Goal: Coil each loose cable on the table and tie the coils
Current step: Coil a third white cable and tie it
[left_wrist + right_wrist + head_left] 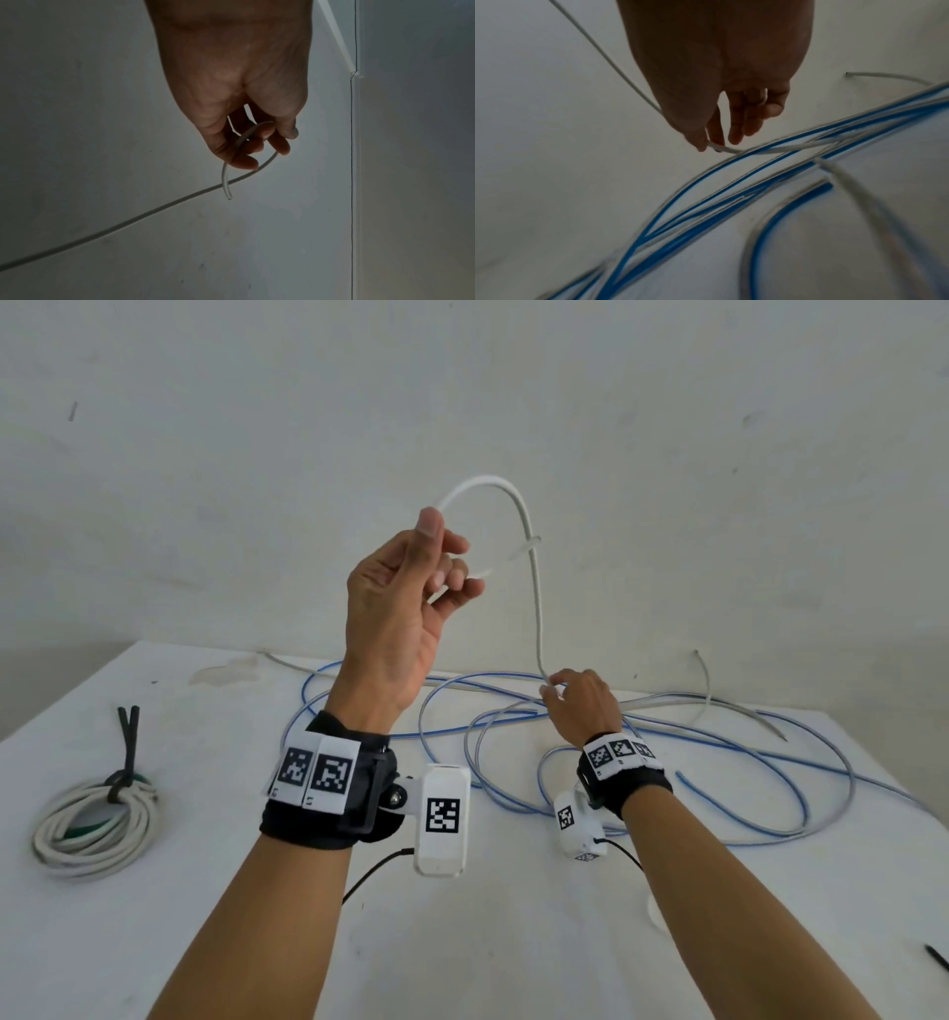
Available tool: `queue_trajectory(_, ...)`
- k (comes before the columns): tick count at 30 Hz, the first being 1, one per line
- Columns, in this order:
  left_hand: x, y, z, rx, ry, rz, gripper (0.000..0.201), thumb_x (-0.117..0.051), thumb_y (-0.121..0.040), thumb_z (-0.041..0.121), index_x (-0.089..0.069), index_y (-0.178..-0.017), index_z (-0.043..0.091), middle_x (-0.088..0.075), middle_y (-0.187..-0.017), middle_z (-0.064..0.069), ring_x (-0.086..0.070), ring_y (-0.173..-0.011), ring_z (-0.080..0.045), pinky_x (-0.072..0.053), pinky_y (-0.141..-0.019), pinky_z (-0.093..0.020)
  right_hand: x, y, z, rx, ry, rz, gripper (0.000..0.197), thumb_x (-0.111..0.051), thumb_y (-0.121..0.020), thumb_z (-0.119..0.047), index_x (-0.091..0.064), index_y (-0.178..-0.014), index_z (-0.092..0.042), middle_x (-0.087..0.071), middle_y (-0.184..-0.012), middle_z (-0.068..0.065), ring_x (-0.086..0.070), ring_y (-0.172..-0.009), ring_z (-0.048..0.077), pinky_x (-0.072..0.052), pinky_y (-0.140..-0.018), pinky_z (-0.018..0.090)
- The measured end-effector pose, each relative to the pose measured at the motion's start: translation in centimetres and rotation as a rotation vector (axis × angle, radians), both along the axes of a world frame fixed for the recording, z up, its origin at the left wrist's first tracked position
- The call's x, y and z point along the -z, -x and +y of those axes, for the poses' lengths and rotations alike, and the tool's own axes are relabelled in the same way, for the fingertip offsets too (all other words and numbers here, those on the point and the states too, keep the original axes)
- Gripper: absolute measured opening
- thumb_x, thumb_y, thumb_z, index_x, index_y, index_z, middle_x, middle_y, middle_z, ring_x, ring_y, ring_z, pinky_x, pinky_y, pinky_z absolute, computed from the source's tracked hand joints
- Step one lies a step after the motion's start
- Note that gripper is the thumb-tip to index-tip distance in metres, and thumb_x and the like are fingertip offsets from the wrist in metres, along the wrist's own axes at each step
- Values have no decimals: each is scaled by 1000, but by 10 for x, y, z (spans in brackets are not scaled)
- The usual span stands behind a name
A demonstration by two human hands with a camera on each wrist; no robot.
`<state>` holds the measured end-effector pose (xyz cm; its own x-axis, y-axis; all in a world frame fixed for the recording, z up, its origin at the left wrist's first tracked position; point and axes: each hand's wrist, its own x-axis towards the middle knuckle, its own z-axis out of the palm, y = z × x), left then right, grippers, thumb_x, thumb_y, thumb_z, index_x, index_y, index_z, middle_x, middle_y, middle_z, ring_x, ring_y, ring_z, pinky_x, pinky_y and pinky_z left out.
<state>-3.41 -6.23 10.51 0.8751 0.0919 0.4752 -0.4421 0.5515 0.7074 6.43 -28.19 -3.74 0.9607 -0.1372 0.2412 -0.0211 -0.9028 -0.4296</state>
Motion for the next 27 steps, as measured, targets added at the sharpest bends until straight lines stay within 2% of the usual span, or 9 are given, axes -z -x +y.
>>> queue_trajectory(3, 3, -2, 2, -17, 6, 15, 36, -46, -106, 26, -61, -77, 12, -47, -59, 9, -47, -63, -11, -53, -72, -28, -7, -6, 2, 42, -95, -54, 26, -52, -104, -28, -69, -112, -10, -67, -112, 18, -62, -104, 38, -40, -77, 34)
queue_trajectory(6, 14, -8, 6, -119, -31, 66, 34, -50, -105, 27, -60, -77, 11, -48, -57, 10, -45, -62, -11, -52, -68, -27, -22, -6, 9, 112, -304, -276, 27, -46, -106, -22, -66, -105, -5, -73, -95, 17, -66, -92, 35, -41, -73, 34)
queue_trajectory(9, 33, -16, 2, -200, -80, 112, 38, -54, -104, 25, -66, -68, 19, -54, -60, 9, -45, -61, -12, -50, -63, -26, -45, -7, 24, 64, -860, -375, 27, -40, -107, -16, -60, -90, -10, -71, -68, 5, -69, -65, 24, -55, -67, 34)
queue_trajectory(12, 50, -22, -6, -226, -140, 122, 42, -59, -101, 27, -70, -60, 25, -60, -73, -1, -45, -60, -12, -49, -61, -26, -77, -5, 32, -98, -1423, -294, 31, -33, -109, -11, -56, -89, -9, -69, -59, 2, -69, -53, 15, -54, -52, 23)
queue_trajectory(17, 76, -39, -5, -268, -304, 219, 25, -62, -100, 31, -73, -93, 10, -52, -59, 10, -40, -54, -10, -43, -52, -24, -105, 9, 26, -197, -1969, -91, 29, -39, -104, -4, -55, -80, -3, -62, -60, 7, -66, -56, 19, -55, -52, 22)
queue_trajectory(20, 92, -45, -7, -164, -459, 310, 29, -60, -101, 36, -68, -118, 15, -47, -59, 10, -42, -52, -7, -39, -51, -27, -110, 13, 20, -232, -2270, 108, 28, -37, -104, 0, -55, -82, 1, -57, -65, 11, -66, -50, 23, -57, -48, 25)
queue_trajectory(22, 97, -45, -13, -40, -565, 347, 33, -54, -102, 43, -66, -118, 18, -38, -58, 11, -39, -53, -9, -36, -49, -24, -116, 17, 20, -262, -2346, 234, 30, -38, -103, 2, -59, -82, 9, -58, -72, 16, -67, -50, 28, -58, -47, 27)
queue_trajectory(24, 97, -43, -16, 46, -657, 340, 45, -47, -102, 53, -71, -105, 16, -32, -60, 7, -35, -53, -9, -33, -49, -21, -121, 18, 20, -265, -2362, 269, 30, -41, -102, 4, -60, -81, 14, -61, -73, 22, -67, -50, 30, -58, -46, 29)
queue_trajectory(27, 90, -40, -15, 20, -681, 310, 54, -45, -102, 54, -70, -89, 9, -33, -57, 6, -34, -49, -8, -31, -51, -22, -115, 13, 16, -179, -2306, 209, 29, -40, -103, 1, -57, -81, 8, -61, -67, 20, -66, -48, 27, -57, -45, 27)
